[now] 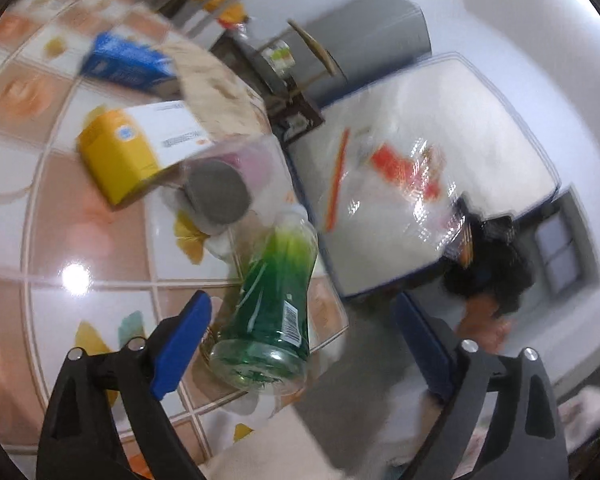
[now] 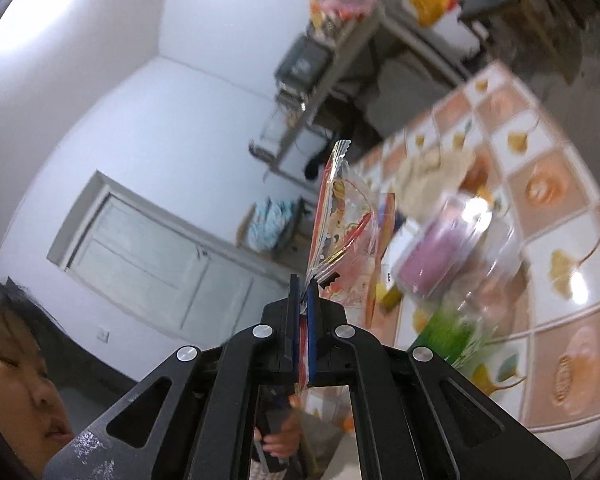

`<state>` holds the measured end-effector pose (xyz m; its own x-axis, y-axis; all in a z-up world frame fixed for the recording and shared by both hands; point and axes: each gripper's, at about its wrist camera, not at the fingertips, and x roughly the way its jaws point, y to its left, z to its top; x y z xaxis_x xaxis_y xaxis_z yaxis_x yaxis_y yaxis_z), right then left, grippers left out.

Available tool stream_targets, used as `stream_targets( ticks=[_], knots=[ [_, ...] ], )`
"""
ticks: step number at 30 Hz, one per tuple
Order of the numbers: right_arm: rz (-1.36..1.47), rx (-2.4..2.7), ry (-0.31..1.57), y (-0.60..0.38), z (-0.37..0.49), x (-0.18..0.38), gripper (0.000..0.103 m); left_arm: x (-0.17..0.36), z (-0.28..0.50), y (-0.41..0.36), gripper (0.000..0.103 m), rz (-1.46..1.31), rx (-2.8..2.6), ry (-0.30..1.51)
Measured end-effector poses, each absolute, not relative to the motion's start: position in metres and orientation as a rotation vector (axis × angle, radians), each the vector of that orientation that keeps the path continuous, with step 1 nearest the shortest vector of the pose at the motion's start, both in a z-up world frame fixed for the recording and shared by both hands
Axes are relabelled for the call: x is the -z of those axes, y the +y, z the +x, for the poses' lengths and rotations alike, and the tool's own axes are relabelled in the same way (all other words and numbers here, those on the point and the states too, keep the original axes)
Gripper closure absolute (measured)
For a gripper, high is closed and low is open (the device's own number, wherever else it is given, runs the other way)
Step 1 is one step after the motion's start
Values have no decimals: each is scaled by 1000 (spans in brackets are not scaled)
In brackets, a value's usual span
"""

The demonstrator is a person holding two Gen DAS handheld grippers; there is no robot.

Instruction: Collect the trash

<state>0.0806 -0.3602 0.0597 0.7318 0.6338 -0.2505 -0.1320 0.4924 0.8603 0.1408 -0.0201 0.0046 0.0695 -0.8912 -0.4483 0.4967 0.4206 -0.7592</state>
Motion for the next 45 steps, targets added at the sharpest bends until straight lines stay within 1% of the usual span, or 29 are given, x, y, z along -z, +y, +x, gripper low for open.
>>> stream_targets(
  ticks=[6,12,15,17,19,20,25,33,35,40,45],
  knots=[
    [919,-393,496,-392,42,-80,102,-22,121,-89,10,-46,1047,1022],
    [920,-281,472,-419,10,-73,102,-8,118,-138,12,242,966,1105],
    [927,-229,480,-430,-2,-64,102,-3,118,-154,20,366,926,1147],
    [934,-209,482,-437,-9,-59,102,0,120,-160,31,416,902,1176],
    [948,-187,481,-445,-18,-52,102,5,122,-165,39,457,874,1211],
    [953,-182,479,-445,-21,-50,102,8,122,-170,41,468,863,1219],
    [974,-137,457,-463,-42,-44,102,1,122,-176,42,473,841,1221],
    [985,-40,411,-494,-77,-41,102,-25,101,-171,43,327,930,1230],
    [987,-4,392,-501,-89,-40,102,-31,94,-174,45,294,969,1241],
    [1006,120,347,-525,-128,-31,102,-43,75,-203,46,292,1048,1243],
    [1045,228,338,-545,-161,-10,102,-54,55,-253,47,308,1149,1238]
  ],
)
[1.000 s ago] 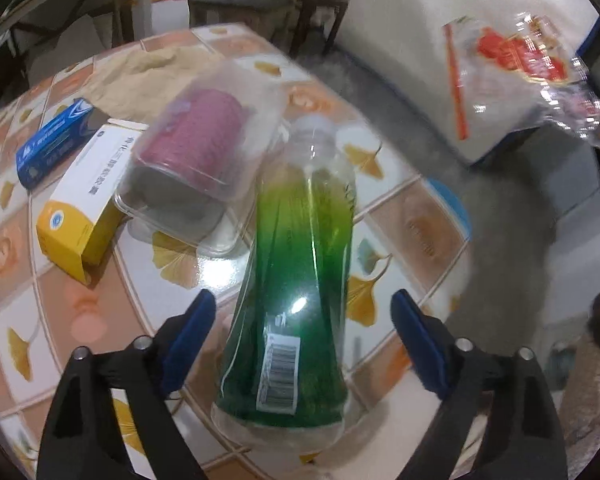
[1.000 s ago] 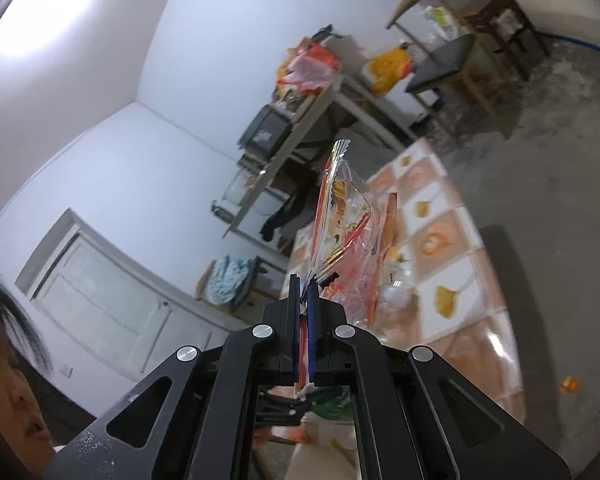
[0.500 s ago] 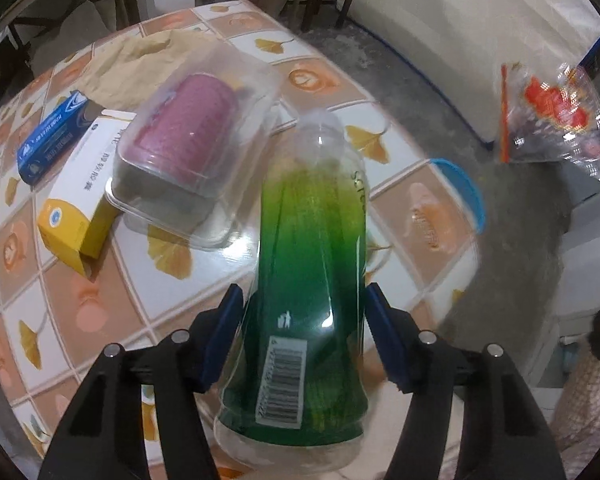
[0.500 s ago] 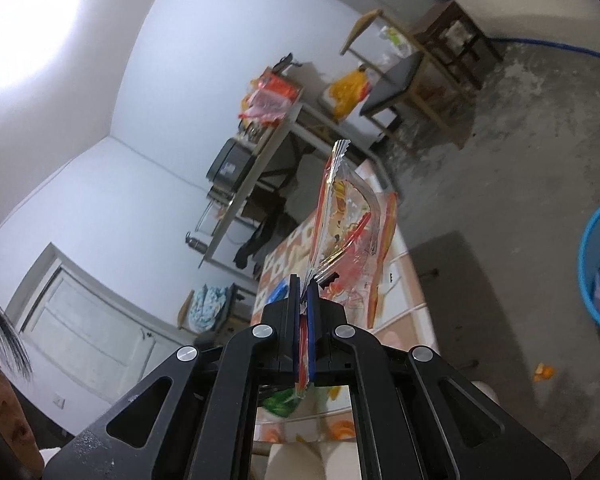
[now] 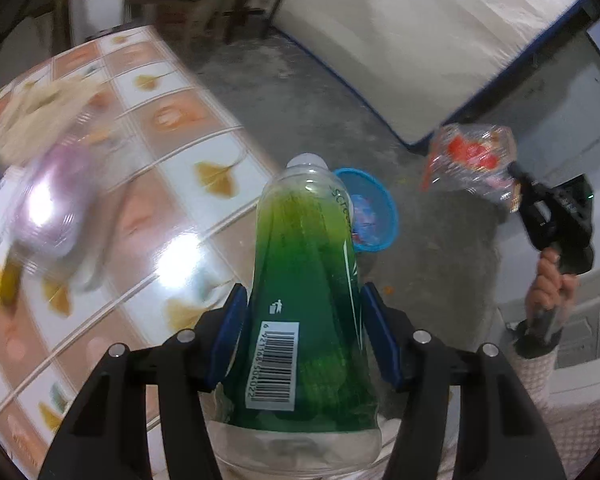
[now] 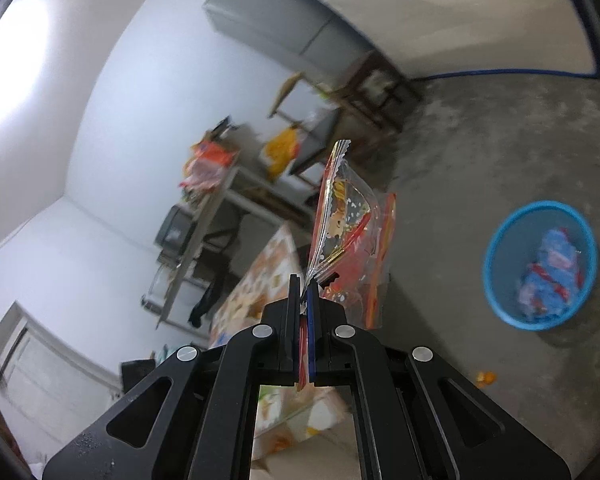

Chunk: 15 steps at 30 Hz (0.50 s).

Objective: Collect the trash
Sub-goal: 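Drop the green bottle and packet into the blue wastebasket with both tools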

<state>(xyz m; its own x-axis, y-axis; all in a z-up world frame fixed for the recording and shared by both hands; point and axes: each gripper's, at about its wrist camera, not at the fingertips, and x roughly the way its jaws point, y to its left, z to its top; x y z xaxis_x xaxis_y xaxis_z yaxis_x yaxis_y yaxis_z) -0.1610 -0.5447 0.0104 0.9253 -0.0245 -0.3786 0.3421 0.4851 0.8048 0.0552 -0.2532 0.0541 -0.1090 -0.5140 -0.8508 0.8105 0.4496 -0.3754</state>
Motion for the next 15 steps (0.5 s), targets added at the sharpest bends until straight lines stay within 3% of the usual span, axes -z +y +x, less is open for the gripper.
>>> stream_targets(
  ticks=[7,15],
  knots=[
    [1112,394,396,-573,-189,41,102,-42,20,-359,47,368,1279,1258],
    [1201,526,524,-616,-191,124,102,41,-23,-518,46,552,1285,1346]
  ],
)
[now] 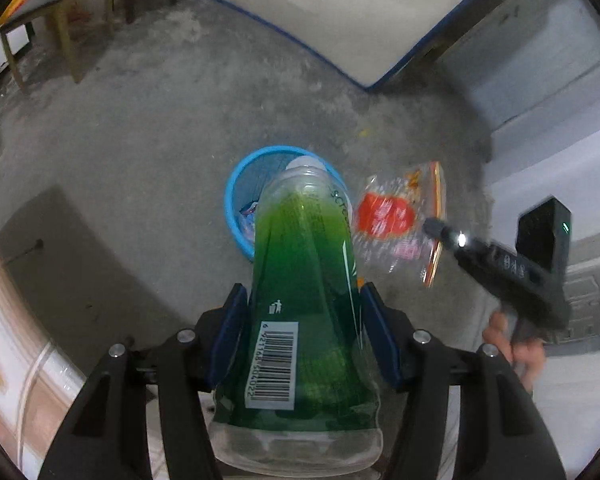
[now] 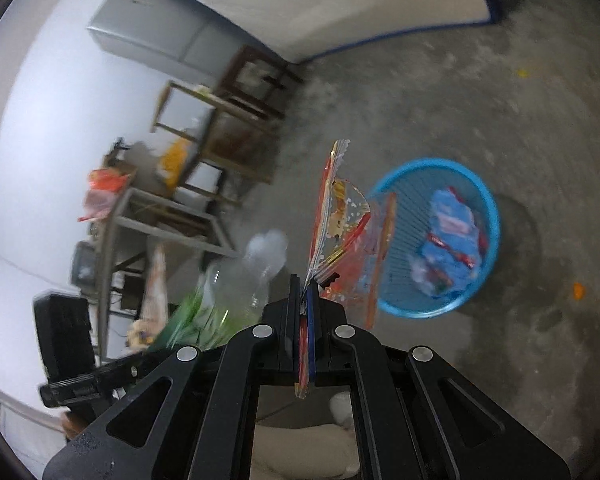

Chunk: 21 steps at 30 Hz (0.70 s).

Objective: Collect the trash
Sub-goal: 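Drop the green bottle and packet into the blue wastebasket with both tools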

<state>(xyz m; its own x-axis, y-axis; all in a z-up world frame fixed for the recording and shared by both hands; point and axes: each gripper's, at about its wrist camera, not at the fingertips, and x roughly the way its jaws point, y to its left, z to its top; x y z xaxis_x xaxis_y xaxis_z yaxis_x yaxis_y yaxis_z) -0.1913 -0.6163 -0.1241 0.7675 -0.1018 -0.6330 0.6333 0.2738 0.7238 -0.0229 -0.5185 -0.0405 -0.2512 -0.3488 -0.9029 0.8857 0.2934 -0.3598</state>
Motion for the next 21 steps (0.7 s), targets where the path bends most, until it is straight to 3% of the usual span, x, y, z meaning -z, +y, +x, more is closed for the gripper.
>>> stream_targets(
  ticks=[6,9,10,12,21],
  knots=[
    [1214,573,602,-645,-170,173,101,111,-35,-610,46,576,1220,1410],
    [1180,607,675,-661,-155,201,88,128,-36,-629,29,579,1173,1359],
    [1186,629,714,-665,-153,214,77,130,-36,-633,26,574,1158,1348],
    [1215,646,756,-670,-153,232,68,129,-32,-631,26,545,1152,1350],
    [1167,717,785,-651,-186,227,67,65,-17,-592,23,465,1246,1258]
  ],
)
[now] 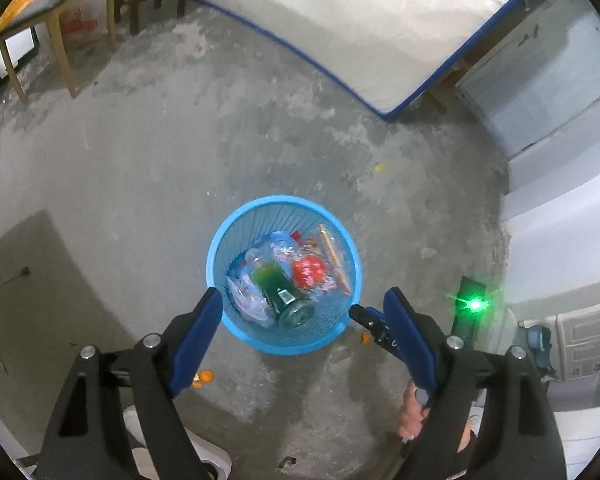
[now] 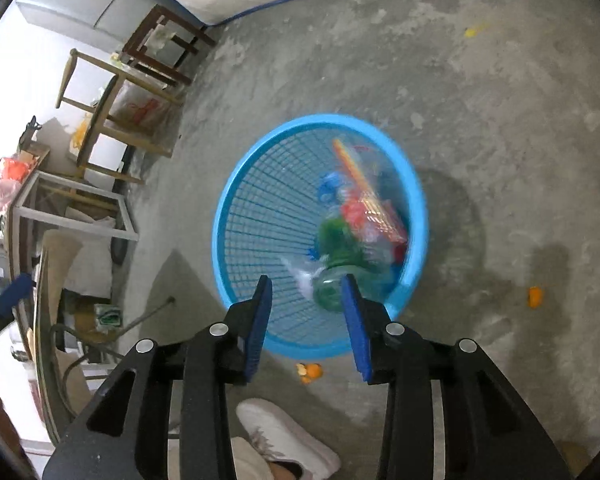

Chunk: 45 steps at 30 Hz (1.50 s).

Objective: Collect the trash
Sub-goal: 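Drop the green bottle and packet into the blue wastebasket with both tools, then move the left tool back to the table and grasp the clear plastic box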

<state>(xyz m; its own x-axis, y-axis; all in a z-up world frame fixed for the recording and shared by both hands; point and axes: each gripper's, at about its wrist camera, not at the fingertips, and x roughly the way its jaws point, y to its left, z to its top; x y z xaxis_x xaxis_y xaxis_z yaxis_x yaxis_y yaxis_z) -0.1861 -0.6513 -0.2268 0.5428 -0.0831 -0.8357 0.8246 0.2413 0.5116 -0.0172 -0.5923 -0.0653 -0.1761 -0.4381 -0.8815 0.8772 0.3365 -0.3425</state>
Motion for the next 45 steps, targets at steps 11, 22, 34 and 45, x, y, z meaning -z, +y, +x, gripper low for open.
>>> stream_targets(
  ticks=[11,22,34,45],
  knots=[
    [1107,754,678,-617,-235,177,57,-42,6,-457,16,332,1274,1060],
    [905,591,641,-573,-186,83,35,-35,5,-290,7,223,1184,1005],
    [737,105,742,-471,2,12,24,-34,61,-129,6,73,898,785],
    [686,-99,897,-392,101,7,24,-51,154,-132,6,224,874,754]
  ],
)
